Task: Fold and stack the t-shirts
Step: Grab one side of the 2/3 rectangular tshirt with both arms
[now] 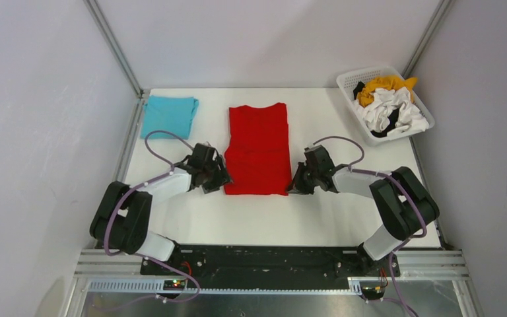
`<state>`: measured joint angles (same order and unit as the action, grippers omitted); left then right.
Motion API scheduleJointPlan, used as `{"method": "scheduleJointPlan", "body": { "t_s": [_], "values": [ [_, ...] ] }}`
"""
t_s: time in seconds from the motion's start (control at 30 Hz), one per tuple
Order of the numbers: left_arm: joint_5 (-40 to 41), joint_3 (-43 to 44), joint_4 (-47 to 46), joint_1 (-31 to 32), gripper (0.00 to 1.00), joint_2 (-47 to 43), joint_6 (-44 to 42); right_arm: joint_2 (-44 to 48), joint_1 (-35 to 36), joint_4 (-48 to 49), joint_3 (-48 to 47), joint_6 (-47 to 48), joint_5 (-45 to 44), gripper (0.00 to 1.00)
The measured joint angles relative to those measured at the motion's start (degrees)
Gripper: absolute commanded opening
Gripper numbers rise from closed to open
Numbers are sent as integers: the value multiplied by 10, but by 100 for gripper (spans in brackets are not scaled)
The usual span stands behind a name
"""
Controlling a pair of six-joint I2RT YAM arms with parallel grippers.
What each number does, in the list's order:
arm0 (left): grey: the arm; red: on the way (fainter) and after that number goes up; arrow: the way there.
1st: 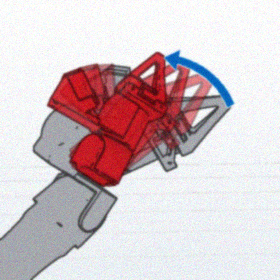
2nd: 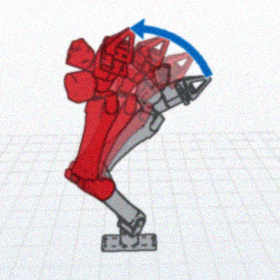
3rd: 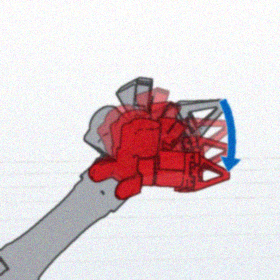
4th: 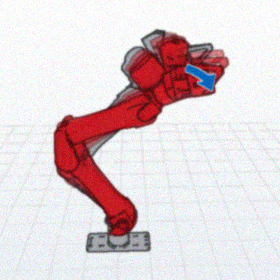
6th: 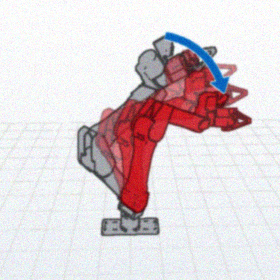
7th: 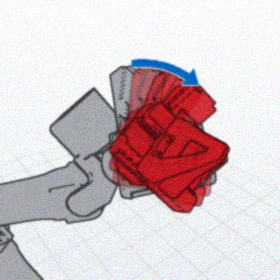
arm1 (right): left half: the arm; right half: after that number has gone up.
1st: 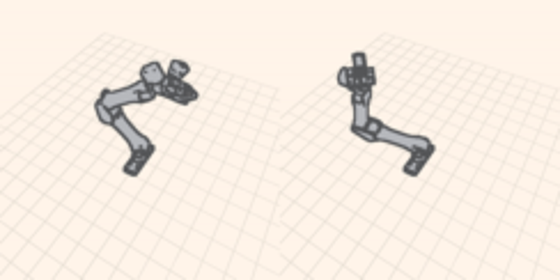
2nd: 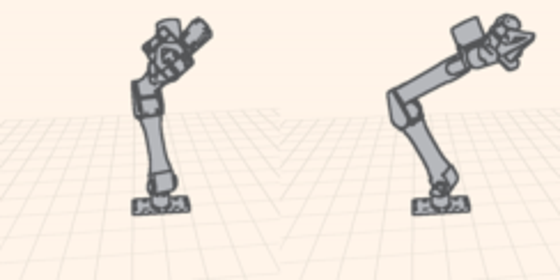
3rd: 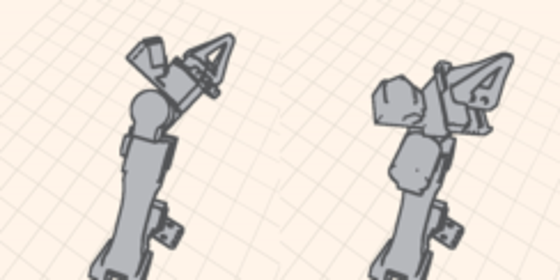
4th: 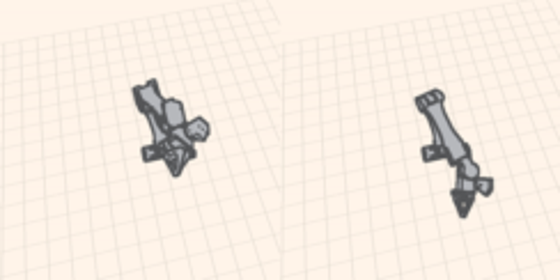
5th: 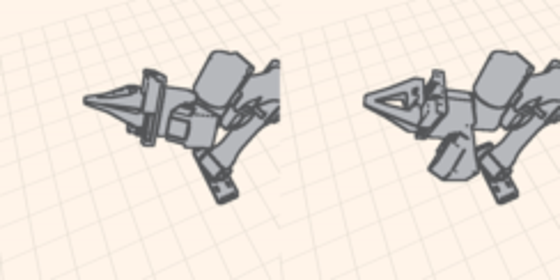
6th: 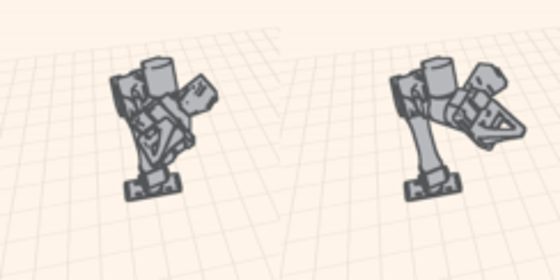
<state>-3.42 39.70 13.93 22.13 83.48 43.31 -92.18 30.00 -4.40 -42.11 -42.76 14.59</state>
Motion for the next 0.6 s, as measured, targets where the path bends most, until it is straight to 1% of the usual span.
{"method": "scheduleJointPlan", "body": {
  "t_s": [0.1, 0.27, 0.6],
  "values": [
    [-1, 0, -4, 5, 61, 3, 3, 4, -12, 31, 21, -17, 17, 0],
    [-6, 0, -18, 19, 57, 12, 13, 7, -20, 77, 49, -40, 39, 0],
    [-7, -23, -49, 34, 55, 6, 47, 7, -24, 108, 65, -57, 48, 0]
  ]
}}
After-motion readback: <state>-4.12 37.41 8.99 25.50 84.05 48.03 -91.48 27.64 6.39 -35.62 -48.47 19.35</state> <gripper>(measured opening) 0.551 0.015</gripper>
